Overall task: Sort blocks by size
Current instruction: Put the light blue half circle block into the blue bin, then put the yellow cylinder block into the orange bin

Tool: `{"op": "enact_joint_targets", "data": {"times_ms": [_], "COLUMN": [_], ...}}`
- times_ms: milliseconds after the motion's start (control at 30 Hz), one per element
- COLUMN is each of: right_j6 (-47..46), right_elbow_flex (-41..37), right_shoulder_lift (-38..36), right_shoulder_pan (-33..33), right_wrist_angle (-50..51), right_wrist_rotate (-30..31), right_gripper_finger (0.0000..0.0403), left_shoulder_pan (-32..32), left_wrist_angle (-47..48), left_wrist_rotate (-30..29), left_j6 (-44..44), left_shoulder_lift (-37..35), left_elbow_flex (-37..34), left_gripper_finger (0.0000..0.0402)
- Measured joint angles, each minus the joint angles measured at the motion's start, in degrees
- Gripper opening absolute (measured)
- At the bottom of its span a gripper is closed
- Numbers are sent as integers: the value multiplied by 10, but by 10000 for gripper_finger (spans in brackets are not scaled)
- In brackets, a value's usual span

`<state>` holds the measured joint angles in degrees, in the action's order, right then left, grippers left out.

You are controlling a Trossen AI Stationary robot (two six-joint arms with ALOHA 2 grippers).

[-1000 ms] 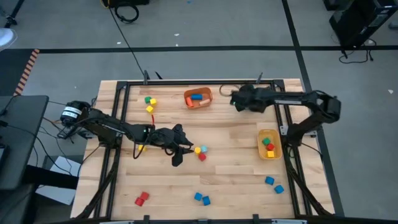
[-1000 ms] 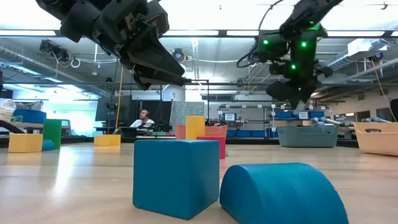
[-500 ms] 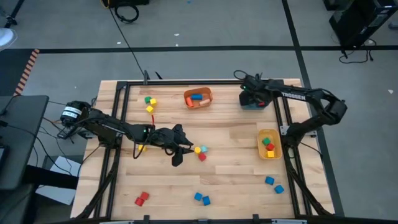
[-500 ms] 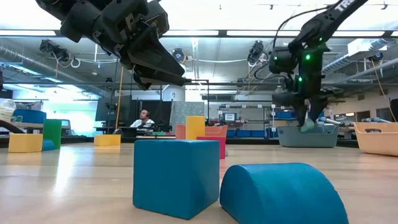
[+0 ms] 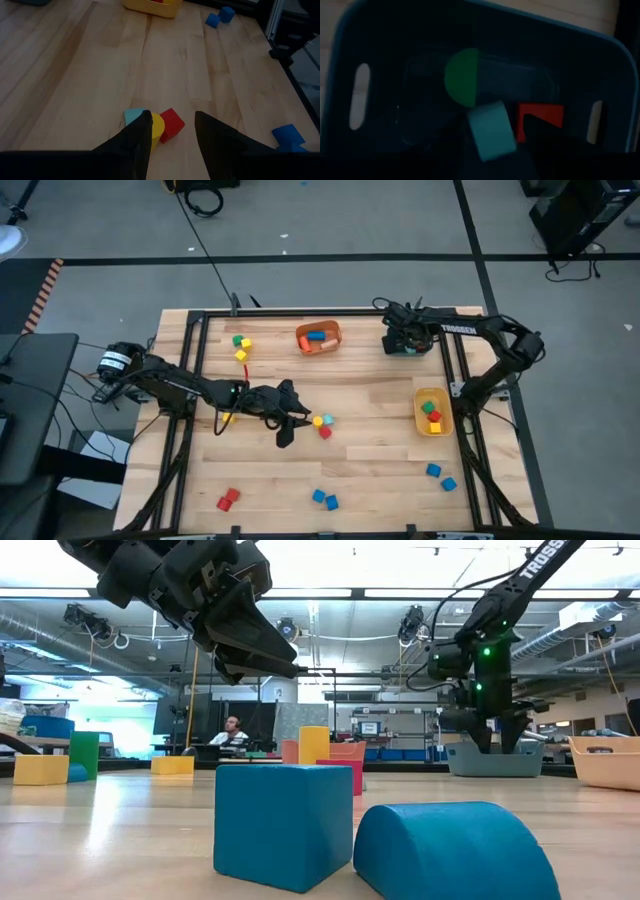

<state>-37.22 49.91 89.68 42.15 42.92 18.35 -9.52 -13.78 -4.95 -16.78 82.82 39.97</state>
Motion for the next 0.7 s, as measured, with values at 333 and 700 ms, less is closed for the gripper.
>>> {"op": "enact_joint_targets", "data": {"times_ms": [333,700], "right_j6": [28,-44], "right_elbow_flex": [0,0], "right_shoulder_lift": [-94,-216], "right_shoulder_pan": [-22,-211], "right_wrist_angle": [22,58], "right_wrist_rotate": [-5,43], "right_gripper_finger": [264,242], "left_shoulder_pan": [0,-21], "left_wrist_angle": [0,0], "left_wrist_rotate": [0,-99], "left_j6": [0,57], "left_shoulder_lift": [0,0], "left_elbow_flex": [0,0], "left_gripper_finger": [157,157]}}
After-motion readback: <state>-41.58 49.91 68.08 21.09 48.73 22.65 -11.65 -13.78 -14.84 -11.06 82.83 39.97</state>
